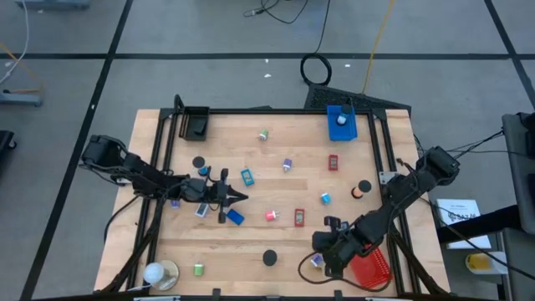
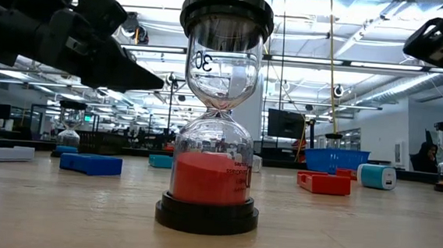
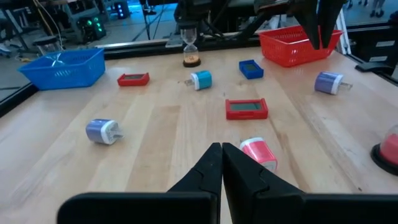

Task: Pick & Place Office items
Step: Put the bottom right blue charger adapter into the red basket

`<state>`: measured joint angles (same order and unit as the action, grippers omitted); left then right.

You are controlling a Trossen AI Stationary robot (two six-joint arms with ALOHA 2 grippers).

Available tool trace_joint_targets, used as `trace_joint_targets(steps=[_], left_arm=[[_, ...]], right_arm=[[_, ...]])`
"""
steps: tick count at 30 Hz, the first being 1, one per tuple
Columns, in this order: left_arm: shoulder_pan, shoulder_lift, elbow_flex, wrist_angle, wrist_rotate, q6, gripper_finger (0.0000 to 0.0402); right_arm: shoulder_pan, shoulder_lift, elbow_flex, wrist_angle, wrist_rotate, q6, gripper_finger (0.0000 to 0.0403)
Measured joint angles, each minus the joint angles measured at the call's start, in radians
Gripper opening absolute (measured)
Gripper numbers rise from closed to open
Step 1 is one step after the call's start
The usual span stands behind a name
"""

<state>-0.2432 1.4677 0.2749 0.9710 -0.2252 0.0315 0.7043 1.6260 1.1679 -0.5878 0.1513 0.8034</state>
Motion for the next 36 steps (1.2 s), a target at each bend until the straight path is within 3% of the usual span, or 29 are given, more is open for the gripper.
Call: trace_joint_targets(steps=[12,17,24,36], left_arm=[[-0.008,0.0,0.0,-0.019,-0.005,-0.006,0.0017],[-0.007,0.0,0.0,-0.028,-0.005,-0.005,0.0004],[-0.007,0.0,0.0,-0.028,-0.014,-0.008,0.0024],[-0.007,0.0,0.0,-0.029,-0.014,-0.01,0.0026]], right_arm=[[0.004,0.0,0.0,0.031,-0.053,-0.033,0.0036],[0.006,0.009,0.0,0.099,-0.103,-0.002,0.0104],[0.022,0.087,-0.001,0.094,-0.051,-0.099,0.0196],[0.031,0.184,0.0,0.113,-0.05,-0.214,0.0217]])
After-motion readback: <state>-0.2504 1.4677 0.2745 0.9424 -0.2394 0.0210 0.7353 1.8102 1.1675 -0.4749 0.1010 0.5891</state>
